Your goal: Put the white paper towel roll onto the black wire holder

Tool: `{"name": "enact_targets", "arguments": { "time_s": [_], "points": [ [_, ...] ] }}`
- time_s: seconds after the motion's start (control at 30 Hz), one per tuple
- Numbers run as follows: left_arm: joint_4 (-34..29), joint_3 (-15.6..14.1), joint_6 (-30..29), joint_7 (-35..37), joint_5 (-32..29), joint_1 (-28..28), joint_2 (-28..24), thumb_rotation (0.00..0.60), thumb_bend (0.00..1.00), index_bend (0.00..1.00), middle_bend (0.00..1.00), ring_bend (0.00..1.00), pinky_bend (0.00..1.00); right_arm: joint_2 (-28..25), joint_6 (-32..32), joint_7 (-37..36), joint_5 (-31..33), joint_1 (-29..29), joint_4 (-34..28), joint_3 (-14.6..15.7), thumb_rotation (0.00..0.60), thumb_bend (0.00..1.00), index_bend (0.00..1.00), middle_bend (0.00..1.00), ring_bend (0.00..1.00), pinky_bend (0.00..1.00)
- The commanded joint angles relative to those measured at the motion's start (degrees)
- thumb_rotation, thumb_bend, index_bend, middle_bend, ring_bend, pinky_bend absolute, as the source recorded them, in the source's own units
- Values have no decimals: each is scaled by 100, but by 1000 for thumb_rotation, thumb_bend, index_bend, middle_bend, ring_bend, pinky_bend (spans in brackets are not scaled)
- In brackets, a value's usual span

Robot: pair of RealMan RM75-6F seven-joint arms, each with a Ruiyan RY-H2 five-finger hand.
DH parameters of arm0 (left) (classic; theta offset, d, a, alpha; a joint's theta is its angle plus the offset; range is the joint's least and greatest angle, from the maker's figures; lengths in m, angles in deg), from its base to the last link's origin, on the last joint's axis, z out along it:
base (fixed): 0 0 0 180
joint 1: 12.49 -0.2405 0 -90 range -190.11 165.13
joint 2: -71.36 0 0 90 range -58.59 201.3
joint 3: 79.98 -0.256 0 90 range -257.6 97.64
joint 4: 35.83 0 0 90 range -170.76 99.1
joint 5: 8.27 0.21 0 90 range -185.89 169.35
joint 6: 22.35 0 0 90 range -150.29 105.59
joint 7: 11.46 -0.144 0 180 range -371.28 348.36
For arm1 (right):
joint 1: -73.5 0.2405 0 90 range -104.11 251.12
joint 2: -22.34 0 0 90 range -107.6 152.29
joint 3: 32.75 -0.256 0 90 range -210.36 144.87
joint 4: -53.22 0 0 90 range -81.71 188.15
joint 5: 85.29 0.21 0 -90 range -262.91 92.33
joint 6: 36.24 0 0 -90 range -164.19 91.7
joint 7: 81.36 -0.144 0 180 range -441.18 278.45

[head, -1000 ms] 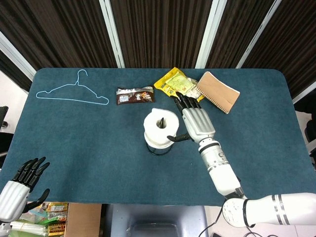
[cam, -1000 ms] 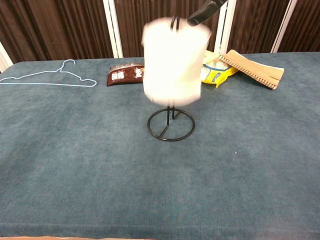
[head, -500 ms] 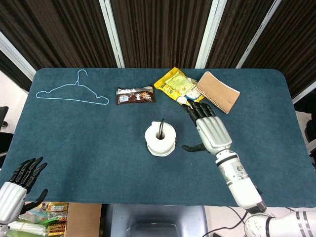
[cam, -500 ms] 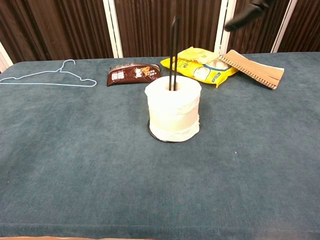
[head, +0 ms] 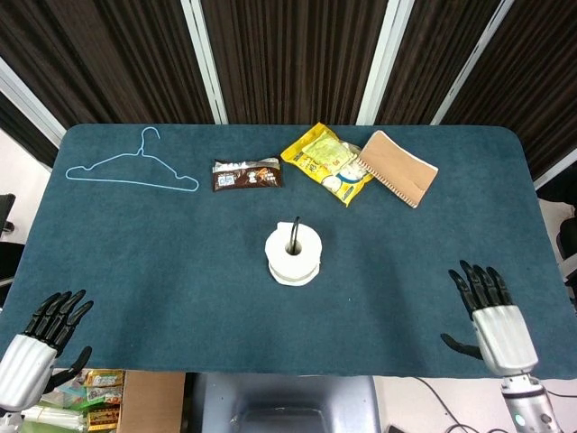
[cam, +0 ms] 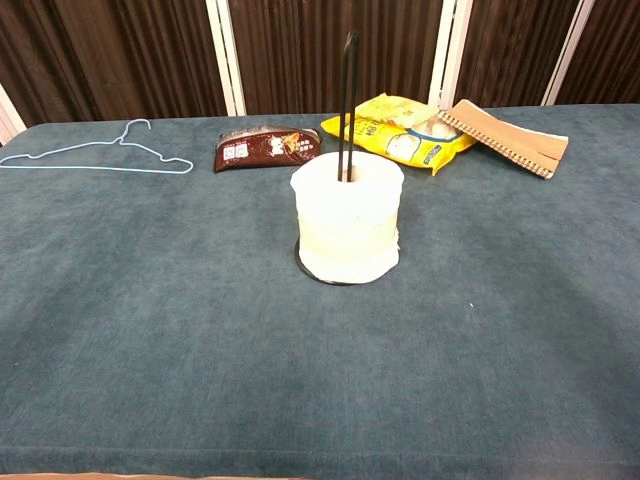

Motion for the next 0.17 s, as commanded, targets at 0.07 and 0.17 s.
{"name": "enact_targets", "arguments": {
  "time_s": [0.07,0.17],
  "points": [
    [-17,-28,39,-56,15,-1,-15,600,421,0,0,0,92,370,381,-364,-449,-545,462,103,600,202,0,0,0,0],
    [-59,-48,80,-122,8,-7,-39,600,420,0,0,0,89,358,300,-364,-476,-603,468,20,600,202,0,0,0,0]
  ]
}}
